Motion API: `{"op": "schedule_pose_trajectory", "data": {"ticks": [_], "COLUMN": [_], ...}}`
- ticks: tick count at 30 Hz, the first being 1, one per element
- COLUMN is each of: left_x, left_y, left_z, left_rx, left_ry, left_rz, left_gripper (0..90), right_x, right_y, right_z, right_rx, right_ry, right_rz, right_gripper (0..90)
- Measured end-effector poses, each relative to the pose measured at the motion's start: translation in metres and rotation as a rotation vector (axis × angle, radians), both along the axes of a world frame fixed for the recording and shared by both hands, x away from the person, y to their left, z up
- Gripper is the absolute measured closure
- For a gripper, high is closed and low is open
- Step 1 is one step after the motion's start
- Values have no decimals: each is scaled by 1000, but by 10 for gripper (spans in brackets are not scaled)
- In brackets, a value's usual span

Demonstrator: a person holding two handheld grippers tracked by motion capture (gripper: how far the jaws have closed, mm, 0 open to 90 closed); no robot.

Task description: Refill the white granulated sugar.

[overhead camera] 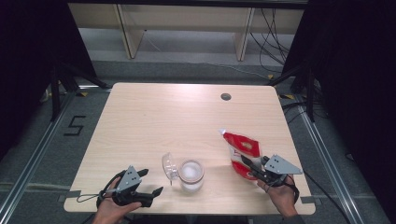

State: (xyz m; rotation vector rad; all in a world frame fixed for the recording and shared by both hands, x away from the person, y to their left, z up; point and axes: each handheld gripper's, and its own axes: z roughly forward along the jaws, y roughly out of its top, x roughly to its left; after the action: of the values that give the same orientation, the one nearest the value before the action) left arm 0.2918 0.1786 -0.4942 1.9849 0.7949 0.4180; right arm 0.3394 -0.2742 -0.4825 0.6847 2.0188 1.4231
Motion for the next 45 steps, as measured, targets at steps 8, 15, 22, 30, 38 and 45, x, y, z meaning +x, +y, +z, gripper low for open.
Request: {"op": "schedule_pose_trajectory", "data": {"ticks": [8,15,22,30,38,45], "left_x": [0,-1,-1,1,0,2], "left_y": [0,-2,-2,0,-3,-2], "left_z": [0,0,0,1,1,2], "left_rx": [-3,-18,-12,-2,-12,-7], "left_ry": [-2,17,19,1,19,14], "left_rz": [0,14,14,-1,-1,-2], "left_gripper": [173,173,172,172,172,172], "right_x": [-5,-13,-19,-33,-49,-63], "right_y": [-7,-13,-14,-16,-21,-21], "right_z": [0,-2,-2,3,9,12], "right_rx": [13,19,43,101,100,82], "right_ry": [37,61,84,144,166,152], "right_rz": [-19,-33,-56,-139,-206,-212], "right_gripper": [783,769,723,525,408,396]}}
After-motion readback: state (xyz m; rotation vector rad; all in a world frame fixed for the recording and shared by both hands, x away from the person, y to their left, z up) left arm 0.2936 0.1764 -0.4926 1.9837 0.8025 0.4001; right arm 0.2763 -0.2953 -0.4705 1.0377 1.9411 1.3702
